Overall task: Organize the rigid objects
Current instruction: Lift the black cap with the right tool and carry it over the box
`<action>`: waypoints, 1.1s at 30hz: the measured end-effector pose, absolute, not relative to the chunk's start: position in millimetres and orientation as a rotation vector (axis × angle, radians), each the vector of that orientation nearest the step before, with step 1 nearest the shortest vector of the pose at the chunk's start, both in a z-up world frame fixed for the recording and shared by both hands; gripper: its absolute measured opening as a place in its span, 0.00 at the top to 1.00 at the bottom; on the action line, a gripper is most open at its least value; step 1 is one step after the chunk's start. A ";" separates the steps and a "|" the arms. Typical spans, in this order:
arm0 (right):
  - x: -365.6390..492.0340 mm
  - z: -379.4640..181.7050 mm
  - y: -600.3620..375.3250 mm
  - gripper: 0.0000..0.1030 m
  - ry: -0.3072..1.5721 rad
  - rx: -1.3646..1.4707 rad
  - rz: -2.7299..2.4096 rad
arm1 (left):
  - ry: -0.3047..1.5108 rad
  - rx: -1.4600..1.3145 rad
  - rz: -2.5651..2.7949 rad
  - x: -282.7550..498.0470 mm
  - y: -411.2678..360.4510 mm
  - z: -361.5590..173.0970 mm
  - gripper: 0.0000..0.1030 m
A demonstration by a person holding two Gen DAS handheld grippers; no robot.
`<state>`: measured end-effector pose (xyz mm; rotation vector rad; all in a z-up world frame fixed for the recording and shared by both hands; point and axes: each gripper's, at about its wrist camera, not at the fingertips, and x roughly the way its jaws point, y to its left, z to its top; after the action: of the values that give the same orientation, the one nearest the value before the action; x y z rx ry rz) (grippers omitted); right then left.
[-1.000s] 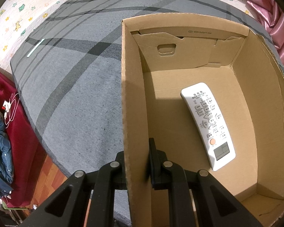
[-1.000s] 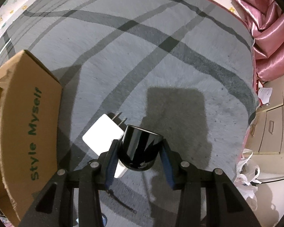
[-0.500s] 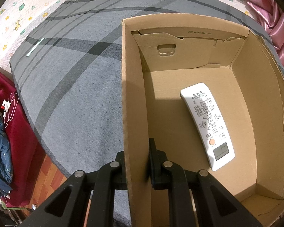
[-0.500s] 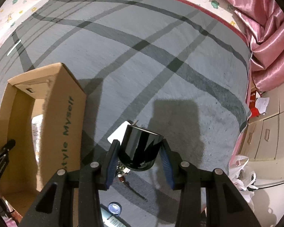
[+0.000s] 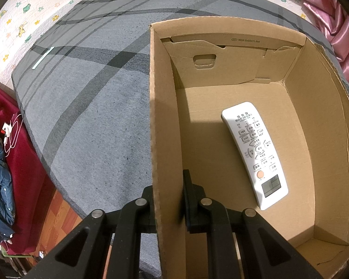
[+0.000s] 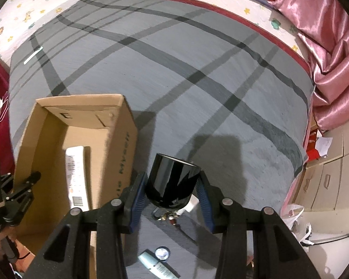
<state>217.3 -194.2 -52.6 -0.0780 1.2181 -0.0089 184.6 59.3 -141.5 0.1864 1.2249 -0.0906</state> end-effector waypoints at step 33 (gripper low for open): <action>228.1 -89.8 -64.7 0.56 1.258 -0.140 0.201 | 1.224 0.180 -0.095 184.8 57.6 -142.2 0.86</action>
<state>228.1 -64.7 -89.8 -0.1398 1.2578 0.2006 184.8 57.6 -142.2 0.1796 1.2239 -0.0952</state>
